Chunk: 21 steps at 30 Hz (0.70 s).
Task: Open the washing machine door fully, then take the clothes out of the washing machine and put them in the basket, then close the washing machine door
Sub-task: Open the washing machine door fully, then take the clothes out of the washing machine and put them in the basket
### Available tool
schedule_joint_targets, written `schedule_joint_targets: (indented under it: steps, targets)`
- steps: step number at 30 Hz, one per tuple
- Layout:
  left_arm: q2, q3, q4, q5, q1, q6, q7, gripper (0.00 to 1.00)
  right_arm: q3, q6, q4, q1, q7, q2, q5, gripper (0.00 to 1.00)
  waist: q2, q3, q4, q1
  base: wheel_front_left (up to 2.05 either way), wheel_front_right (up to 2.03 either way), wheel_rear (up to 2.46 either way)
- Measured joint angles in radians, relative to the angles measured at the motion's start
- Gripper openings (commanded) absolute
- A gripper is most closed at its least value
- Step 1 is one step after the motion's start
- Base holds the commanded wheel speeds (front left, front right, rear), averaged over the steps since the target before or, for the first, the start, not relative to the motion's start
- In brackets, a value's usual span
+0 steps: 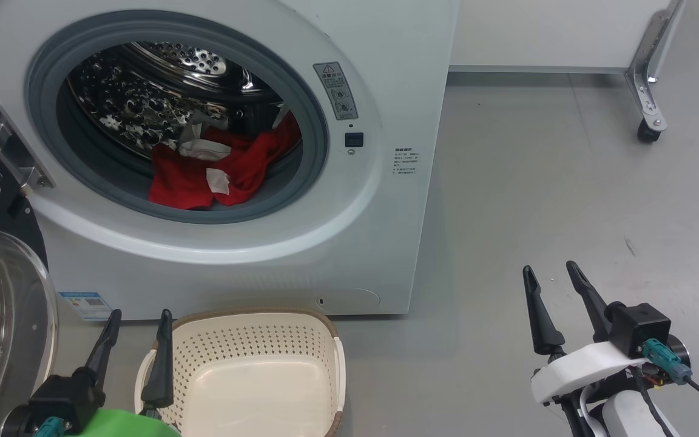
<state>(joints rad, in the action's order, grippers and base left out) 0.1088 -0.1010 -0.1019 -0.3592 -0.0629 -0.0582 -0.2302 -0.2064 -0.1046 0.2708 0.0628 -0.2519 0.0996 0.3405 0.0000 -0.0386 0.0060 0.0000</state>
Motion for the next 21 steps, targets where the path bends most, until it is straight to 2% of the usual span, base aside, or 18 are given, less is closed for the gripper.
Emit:
schedule_joint_targets:
  steps: [21]
  targets:
    - [0.001,-0.002,-0.002,0.000,0.000,0.002,0.000,1.00,0.003,-0.007,0.001,0.000,0.000,-0.003,0.000,1.00,0.0000,-0.004,-0.003,0.0000,0.00,0.00,0.00]
